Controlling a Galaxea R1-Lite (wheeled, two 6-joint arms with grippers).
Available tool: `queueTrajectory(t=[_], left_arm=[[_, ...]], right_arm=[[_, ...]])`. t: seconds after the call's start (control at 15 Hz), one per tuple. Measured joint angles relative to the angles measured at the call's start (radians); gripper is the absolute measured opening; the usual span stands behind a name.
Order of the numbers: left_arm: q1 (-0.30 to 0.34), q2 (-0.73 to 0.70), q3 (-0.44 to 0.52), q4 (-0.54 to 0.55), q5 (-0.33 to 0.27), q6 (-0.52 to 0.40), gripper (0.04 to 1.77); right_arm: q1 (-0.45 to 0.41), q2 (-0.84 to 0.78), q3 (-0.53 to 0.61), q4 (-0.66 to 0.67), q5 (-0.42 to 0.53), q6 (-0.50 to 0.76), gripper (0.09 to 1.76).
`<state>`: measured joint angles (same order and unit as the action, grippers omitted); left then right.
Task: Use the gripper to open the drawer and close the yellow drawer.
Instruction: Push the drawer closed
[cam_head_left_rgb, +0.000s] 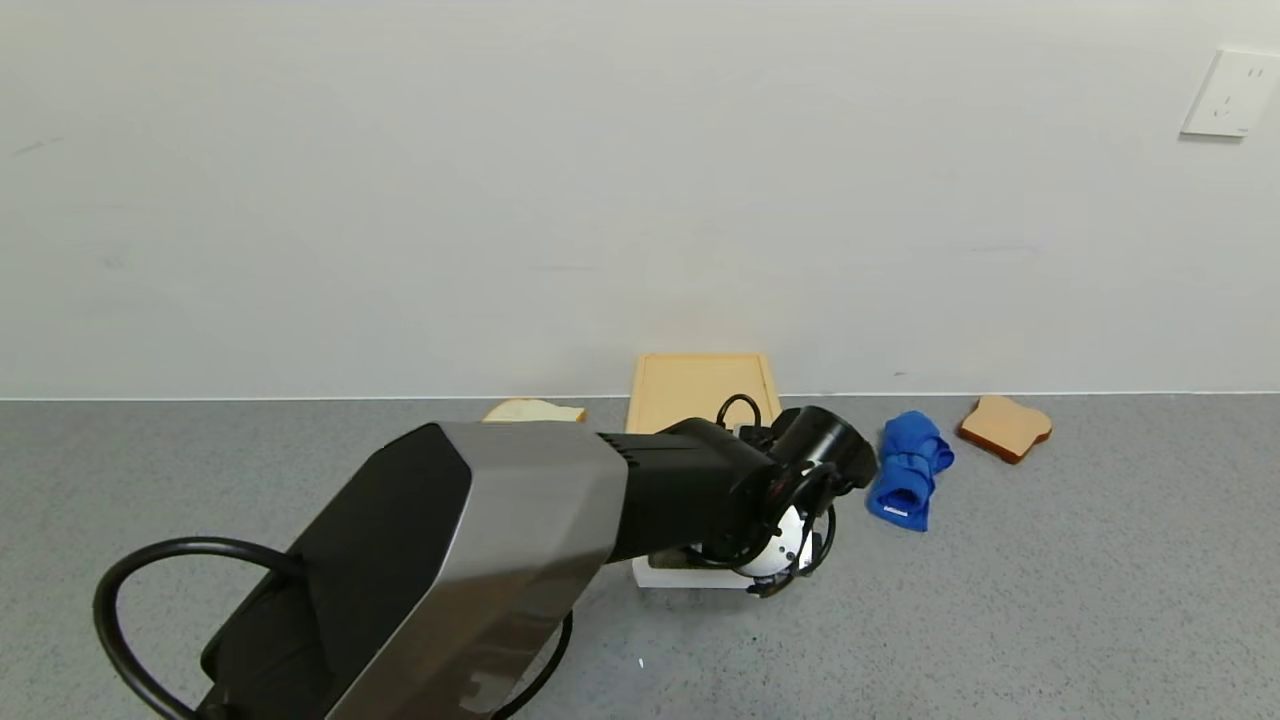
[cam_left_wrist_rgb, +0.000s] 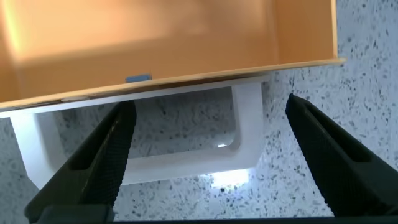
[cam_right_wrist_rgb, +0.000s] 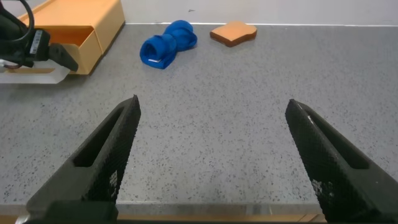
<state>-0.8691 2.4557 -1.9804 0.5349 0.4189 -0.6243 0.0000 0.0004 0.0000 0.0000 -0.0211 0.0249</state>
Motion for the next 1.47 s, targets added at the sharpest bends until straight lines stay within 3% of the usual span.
queueTrajectory(t=[1.47], left_arm=[[0.072, 0.059, -0.003, -0.278, 0.001, 0.249, 1.73]], right_arm=[[0.0, 0.0, 0.0, 0.0, 0.0, 0.0, 1.71]])
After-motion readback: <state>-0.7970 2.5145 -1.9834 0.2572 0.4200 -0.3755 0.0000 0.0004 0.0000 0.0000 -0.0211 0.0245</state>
